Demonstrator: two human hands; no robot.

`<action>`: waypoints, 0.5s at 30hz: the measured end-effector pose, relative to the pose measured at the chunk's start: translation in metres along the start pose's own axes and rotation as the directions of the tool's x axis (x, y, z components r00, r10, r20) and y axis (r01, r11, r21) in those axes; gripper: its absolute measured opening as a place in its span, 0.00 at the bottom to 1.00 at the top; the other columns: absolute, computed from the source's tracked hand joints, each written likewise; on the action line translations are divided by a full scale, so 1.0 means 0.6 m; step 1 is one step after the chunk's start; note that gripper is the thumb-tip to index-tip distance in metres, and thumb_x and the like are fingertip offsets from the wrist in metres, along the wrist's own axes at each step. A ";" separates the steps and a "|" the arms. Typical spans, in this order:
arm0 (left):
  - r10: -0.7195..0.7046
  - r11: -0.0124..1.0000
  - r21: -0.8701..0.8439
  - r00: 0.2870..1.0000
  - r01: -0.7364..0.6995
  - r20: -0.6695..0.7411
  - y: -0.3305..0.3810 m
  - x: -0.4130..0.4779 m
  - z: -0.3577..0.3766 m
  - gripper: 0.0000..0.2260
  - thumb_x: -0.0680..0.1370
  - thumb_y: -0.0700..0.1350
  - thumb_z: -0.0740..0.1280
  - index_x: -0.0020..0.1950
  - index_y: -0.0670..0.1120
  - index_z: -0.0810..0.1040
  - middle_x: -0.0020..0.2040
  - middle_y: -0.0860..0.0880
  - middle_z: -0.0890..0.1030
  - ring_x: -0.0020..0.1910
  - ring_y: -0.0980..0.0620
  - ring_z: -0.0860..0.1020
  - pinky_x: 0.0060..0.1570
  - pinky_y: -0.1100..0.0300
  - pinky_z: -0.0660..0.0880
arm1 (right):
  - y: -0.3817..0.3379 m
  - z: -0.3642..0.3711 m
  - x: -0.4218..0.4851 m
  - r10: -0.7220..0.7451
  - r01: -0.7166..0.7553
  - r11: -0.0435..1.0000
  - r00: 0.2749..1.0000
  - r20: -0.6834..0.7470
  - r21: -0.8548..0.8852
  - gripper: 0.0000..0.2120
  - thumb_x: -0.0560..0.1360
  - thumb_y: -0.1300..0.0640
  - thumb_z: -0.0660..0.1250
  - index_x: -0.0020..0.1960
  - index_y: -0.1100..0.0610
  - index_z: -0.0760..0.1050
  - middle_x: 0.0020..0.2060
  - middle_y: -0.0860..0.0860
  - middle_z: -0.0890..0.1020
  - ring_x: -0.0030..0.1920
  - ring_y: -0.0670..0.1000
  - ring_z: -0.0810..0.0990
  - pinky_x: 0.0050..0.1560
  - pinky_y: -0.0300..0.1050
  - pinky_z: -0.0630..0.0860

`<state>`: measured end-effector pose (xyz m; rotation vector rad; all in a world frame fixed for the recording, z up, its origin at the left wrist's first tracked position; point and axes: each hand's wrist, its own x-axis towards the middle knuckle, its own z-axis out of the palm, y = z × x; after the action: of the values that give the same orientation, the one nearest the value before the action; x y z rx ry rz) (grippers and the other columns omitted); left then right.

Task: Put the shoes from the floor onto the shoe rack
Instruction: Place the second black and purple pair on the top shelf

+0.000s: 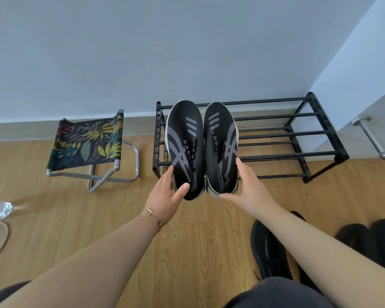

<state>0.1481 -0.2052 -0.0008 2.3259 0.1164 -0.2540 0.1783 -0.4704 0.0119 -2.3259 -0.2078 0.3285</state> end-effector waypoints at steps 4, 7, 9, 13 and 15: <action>0.045 0.988 0.143 0.997 -0.054 0.065 -0.010 -0.003 0.010 0.58 0.66 0.71 0.70 0.84 0.47 0.42 0.83 0.50 0.55 0.81 0.52 0.57 0.77 0.56 0.55 | -0.003 0.007 0.004 -0.002 0.004 0.999 0.997 -0.073 0.032 0.52 0.68 0.42 0.77 0.81 0.45 0.48 0.77 0.44 0.64 0.74 0.42 0.62 0.69 0.39 0.60; 0.075 0.971 0.227 0.997 -0.071 -0.009 -0.016 0.001 0.020 0.57 0.68 0.63 0.77 0.83 0.48 0.42 0.82 0.48 0.59 0.79 0.51 0.61 0.77 0.56 0.59 | -0.001 0.002 0.004 -0.029 0.029 1.000 0.999 -0.035 -0.003 0.54 0.68 0.40 0.77 0.82 0.47 0.48 0.78 0.44 0.61 0.74 0.39 0.59 0.70 0.39 0.59; 0.053 0.981 0.190 0.998 -0.044 -0.042 -0.014 0.005 0.024 0.55 0.70 0.59 0.78 0.84 0.49 0.44 0.81 0.48 0.62 0.78 0.50 0.65 0.76 0.54 0.64 | -0.002 0.000 0.008 -0.051 0.051 0.998 0.999 -0.014 -0.035 0.55 0.67 0.40 0.78 0.82 0.49 0.47 0.80 0.45 0.59 0.77 0.43 0.58 0.73 0.41 0.58; 0.000 0.991 0.131 0.998 0.009 -0.067 -0.012 0.011 0.020 0.50 0.72 0.58 0.76 0.84 0.51 0.47 0.80 0.50 0.65 0.76 0.50 0.67 0.72 0.54 0.69 | -0.009 -0.008 0.021 -0.050 0.049 0.998 0.999 -0.009 -0.049 0.56 0.66 0.42 0.79 0.82 0.49 0.48 0.79 0.46 0.61 0.77 0.46 0.60 0.74 0.43 0.60; -0.003 0.993 0.120 0.996 0.014 -0.091 -0.008 0.019 0.015 0.47 0.73 0.57 0.74 0.83 0.51 0.49 0.79 0.50 0.68 0.75 0.50 0.69 0.67 0.57 0.71 | -0.012 -0.014 0.027 -0.040 0.040 0.998 0.999 -0.002 -0.052 0.56 0.66 0.42 0.79 0.82 0.49 0.49 0.79 0.46 0.62 0.77 0.47 0.62 0.73 0.43 0.60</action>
<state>0.1572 -0.2080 -0.0129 2.4582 0.1599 -0.1632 0.1962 -0.4671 0.0199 -2.3702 -0.2642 0.3033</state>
